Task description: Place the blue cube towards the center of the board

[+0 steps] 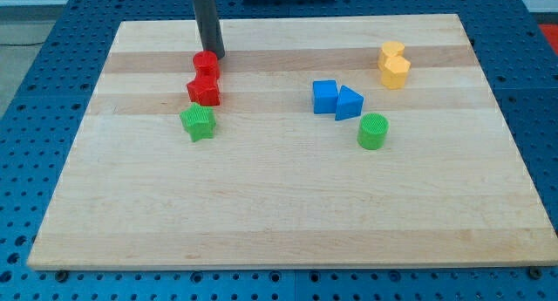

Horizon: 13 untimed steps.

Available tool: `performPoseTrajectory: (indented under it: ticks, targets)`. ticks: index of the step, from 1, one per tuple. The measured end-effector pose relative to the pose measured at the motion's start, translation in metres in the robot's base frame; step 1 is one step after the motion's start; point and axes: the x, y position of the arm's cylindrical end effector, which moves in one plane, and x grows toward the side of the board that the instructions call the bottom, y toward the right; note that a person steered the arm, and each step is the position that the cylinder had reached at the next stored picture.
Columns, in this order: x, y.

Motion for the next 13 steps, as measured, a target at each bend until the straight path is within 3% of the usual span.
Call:
performPoseTrajectory:
  ticks: [2, 6, 7, 11, 13]
  targets:
    - [-0.012, 0.099]
    - [0.073, 0.161]
    - [0.078, 0.199]
    - [0.176, 0.191]
    - [0.156, 0.171]
